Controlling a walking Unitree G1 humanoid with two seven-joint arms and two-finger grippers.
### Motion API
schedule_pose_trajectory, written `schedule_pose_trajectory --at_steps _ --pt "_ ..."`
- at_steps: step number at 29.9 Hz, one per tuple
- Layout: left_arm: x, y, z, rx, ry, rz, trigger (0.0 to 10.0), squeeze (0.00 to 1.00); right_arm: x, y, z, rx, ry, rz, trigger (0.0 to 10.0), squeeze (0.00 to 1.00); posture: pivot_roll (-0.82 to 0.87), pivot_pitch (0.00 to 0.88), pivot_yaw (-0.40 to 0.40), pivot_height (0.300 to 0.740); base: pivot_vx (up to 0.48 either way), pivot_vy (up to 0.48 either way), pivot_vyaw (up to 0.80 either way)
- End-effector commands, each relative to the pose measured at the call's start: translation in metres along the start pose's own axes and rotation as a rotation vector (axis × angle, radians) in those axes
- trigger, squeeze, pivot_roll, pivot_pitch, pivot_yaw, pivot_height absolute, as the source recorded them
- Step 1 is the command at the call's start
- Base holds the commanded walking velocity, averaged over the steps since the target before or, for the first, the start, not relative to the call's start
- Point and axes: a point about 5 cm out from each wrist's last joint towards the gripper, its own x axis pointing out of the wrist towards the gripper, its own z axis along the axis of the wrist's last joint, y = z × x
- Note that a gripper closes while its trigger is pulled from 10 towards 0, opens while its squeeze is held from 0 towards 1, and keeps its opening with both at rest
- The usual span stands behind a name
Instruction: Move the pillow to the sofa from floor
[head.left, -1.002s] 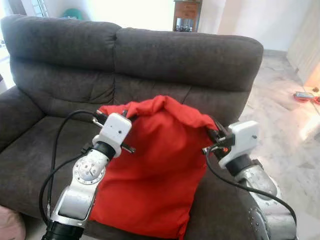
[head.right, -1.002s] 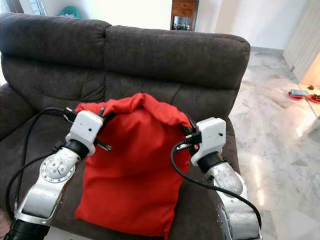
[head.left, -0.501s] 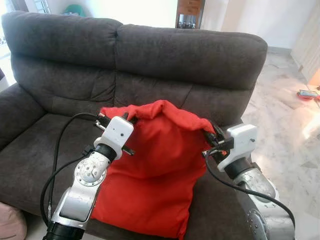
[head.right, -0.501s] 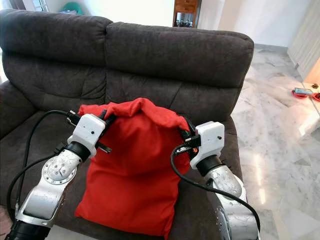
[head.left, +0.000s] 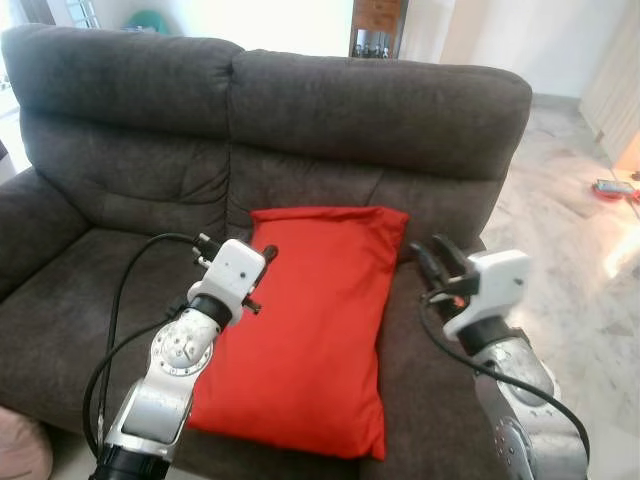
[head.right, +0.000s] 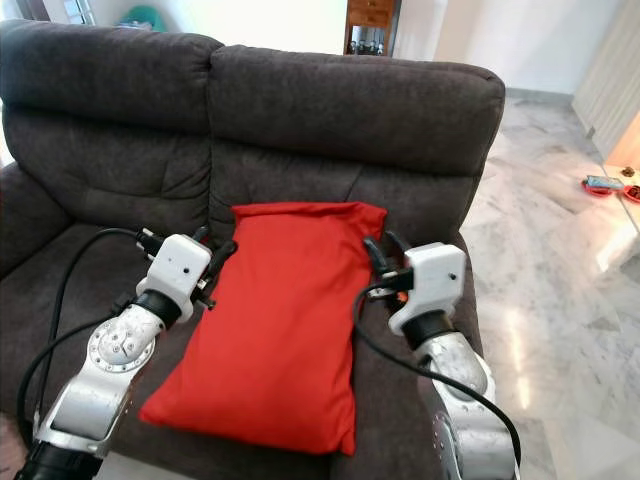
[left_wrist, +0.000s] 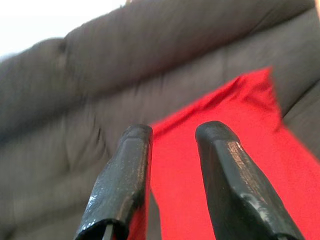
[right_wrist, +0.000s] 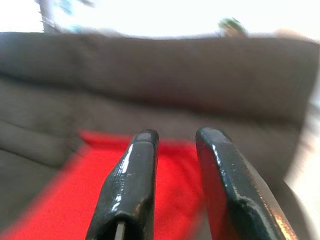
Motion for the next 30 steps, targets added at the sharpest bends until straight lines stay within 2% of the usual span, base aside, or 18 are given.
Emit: schedule_pose_trajectory --at_steps 1,3,5,6,7,9,11,13,19,20,22,25,27,30 --pt "-0.003 0.006 -0.019 -0.04 0.061 0.052 10.0 0.0 -0.007 -0.019 -0.024 0.02 0.083 -0.107 10.0 0.0 0.02 0.018 -0.037 0.74 0.0 0.0 0.0" --pt "-0.005 0.008 -0.034 -0.058 0.112 0.086 10.0 0.0 -0.013 -0.031 -0.044 0.056 0.145 -0.174 10.0 0.0 0.02 0.017 -0.036 0.74 0.0 0.0 0.0" --pt "-0.006 0.008 -0.037 -0.058 0.121 0.093 10.0 0.0 -0.015 -0.033 -0.047 0.053 0.153 -0.185 10.0 0.0 0.02 0.017 -0.036 0.74 0.0 0.0 0.0" --pt "-0.009 0.008 -0.043 -0.05 0.138 0.107 10.0 0.0 -0.018 -0.037 -0.056 0.061 0.182 -0.209 10.0 0.0 0.02 0.014 -0.034 0.74 0.0 0.0 0.0" --pt "-0.017 0.009 -0.059 -0.047 0.178 0.143 10.0 0.0 -0.026 -0.043 -0.075 0.079 0.233 -0.245 10.0 0.0 0.02 0.012 -0.033 0.74 0.0 0.0 0.0" --pt "-0.023 0.01 -0.069 -0.063 0.201 0.172 10.0 0.0 -0.031 -0.045 -0.086 0.084 0.258 -0.254 10.0 0.0 0.02 0.009 -0.031 0.74 0.0 0.0 0.0" --pt "-0.031 0.009 -0.078 -0.067 0.217 0.191 10.0 0.0 -0.036 -0.042 -0.097 0.09 0.282 -0.24 10.0 0.0 0.02 0.006 -0.03 0.74 0.0 0.0 0.0" --pt "-0.046 0.007 -0.09 -0.072 0.237 0.218 10.0 0.0 -0.045 -0.035 -0.111 0.031 0.312 -0.194 10.0 0.0 0.03 0.003 -0.031 0.74 0.0 0.0 0.0" --pt "-0.067 0.003 -0.101 -0.064 0.254 0.229 10.0 0.0 -0.063 -0.025 -0.123 0.106 0.306 -0.212 10.0 0.0 0.04 0.002 -0.033 0.74 0.0 0.0 0.0" --pt "-0.067 0.003 -0.101 -0.064 0.254 0.229 10.0 0.0 -0.063 -0.025 -0.123 0.106 0.306 -0.212 10.0 0.0 0.04 0.002 -0.033 0.74 0.0 0.0 0.0" --pt "-0.079 -0.002 -0.116 -0.075 0.296 0.218 10.0 0.0 -0.074 -0.022 -0.135 0.126 0.335 -0.225 10.0 0.0 0.03 0.0 -0.031 0.74 0.0 0.0 0.0" --pt "-0.086 -0.004 -0.127 -0.094 0.34 0.227 10.0 0.0 -0.081 -0.021 -0.145 0.111 0.384 -0.225 10.0 0.0 0.03 0.0 -0.031 0.74 0.0 0.0 0.0" --pt "-0.092 -0.007 -0.138 -0.15 0.39 0.243 10.0 0.0 -0.089 -0.022 -0.154 0.112 0.415 -0.232 10.0 0.0 0.02 0.0 -0.035 0.74 0.0 0.0 0.0" --pt "-0.092 -0.009 -0.141 -0.162 0.405 0.234 10.0 0.0 -0.094 -0.026 -0.158 0.125 0.439 -0.257 10.0 0.0 0.02 0.0 -0.039 0.74 0.0 0.0 0.0"
